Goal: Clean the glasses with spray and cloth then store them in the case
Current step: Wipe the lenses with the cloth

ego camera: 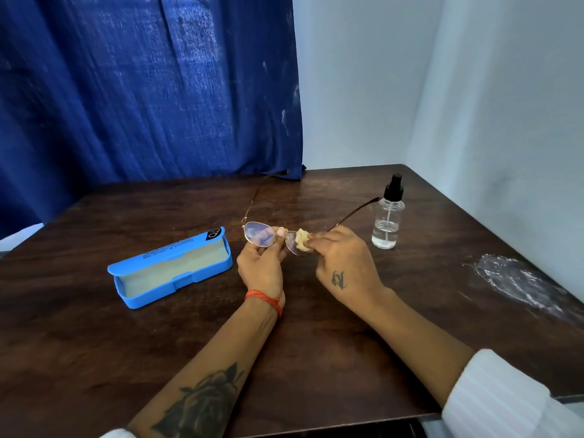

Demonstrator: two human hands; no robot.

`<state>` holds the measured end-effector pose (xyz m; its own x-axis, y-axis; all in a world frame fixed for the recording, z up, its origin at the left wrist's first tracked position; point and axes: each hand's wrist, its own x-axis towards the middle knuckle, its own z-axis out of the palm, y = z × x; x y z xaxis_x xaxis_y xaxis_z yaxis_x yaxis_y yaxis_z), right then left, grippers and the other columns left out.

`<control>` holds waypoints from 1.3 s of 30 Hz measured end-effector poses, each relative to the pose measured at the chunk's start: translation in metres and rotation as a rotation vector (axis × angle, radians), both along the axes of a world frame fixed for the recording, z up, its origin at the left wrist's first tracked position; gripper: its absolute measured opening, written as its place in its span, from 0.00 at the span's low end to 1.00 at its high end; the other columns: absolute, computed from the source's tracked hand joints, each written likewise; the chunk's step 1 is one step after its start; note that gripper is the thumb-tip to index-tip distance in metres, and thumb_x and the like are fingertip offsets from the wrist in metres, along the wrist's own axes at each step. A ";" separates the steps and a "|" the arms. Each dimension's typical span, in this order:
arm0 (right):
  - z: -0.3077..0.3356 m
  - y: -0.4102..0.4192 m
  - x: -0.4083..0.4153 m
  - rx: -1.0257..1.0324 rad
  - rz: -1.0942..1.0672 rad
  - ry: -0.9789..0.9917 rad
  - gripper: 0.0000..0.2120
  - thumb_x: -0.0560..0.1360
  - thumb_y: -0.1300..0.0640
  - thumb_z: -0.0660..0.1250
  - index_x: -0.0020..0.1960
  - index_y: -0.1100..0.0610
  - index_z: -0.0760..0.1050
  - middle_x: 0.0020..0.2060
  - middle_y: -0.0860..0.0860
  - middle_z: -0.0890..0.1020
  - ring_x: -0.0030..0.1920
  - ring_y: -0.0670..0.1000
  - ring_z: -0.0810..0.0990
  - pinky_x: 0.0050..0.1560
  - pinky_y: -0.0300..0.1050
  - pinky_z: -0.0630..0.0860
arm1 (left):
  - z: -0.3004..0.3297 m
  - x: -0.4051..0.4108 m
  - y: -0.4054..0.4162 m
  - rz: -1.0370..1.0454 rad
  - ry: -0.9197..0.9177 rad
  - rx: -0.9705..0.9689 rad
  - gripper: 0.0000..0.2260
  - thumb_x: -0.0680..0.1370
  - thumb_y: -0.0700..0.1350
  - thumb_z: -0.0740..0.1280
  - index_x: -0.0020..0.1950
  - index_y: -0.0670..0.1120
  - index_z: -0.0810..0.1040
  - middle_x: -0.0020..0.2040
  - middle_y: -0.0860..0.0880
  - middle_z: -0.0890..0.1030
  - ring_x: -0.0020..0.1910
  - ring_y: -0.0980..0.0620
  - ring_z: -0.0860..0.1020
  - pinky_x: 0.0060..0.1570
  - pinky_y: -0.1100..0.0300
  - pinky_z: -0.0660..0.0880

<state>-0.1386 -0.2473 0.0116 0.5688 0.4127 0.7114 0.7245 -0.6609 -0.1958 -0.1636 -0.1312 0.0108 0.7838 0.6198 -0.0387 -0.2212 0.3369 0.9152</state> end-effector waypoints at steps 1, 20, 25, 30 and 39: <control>-0.001 0.002 0.000 -0.018 -0.011 0.001 0.18 0.54 0.73 0.67 0.42 0.63 0.83 0.39 0.56 0.85 0.36 0.57 0.80 0.37 0.44 0.80 | 0.000 0.000 0.000 0.000 -0.001 0.002 0.11 0.73 0.34 0.67 0.55 0.39 0.78 0.52 0.38 0.81 0.51 0.46 0.81 0.54 0.52 0.78; -0.001 0.003 -0.002 -0.002 -0.007 -0.015 0.12 0.56 0.72 0.70 0.38 0.62 0.82 0.35 0.55 0.84 0.34 0.56 0.79 0.35 0.42 0.79 | -0.002 0.001 0.001 0.006 -0.018 0.071 0.08 0.73 0.35 0.67 0.50 0.43 0.79 0.52 0.39 0.81 0.54 0.44 0.80 0.57 0.47 0.76; -0.002 0.012 -0.001 0.050 0.021 0.053 0.16 0.60 0.73 0.69 0.47 0.63 0.82 0.42 0.57 0.84 0.40 0.57 0.81 0.44 0.42 0.78 | -0.003 0.000 -0.001 -0.005 -0.060 0.087 0.07 0.73 0.36 0.69 0.45 0.47 0.80 0.48 0.43 0.82 0.54 0.43 0.80 0.55 0.49 0.77; 0.001 0.015 -0.004 0.267 0.099 0.202 0.16 0.64 0.70 0.68 0.51 0.61 0.82 0.47 0.56 0.84 0.49 0.54 0.82 0.54 0.36 0.73 | -0.005 0.000 0.000 -0.007 -0.064 0.108 0.05 0.72 0.37 0.69 0.46 0.46 0.81 0.48 0.42 0.82 0.54 0.42 0.79 0.55 0.47 0.77; 0.003 0.003 -0.008 0.033 0.006 0.025 0.10 0.59 0.66 0.64 0.36 0.60 0.83 0.33 0.52 0.84 0.33 0.53 0.80 0.36 0.40 0.79 | -0.002 0.001 0.001 0.018 -0.050 0.087 0.07 0.73 0.36 0.68 0.45 0.48 0.79 0.48 0.42 0.82 0.53 0.44 0.80 0.56 0.48 0.77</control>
<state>-0.1468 -0.2445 0.0146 0.5841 0.3928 0.7103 0.7232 -0.6492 -0.2357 -0.1624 -0.1302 0.0087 0.7718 0.6335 0.0549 -0.2729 0.2520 0.9285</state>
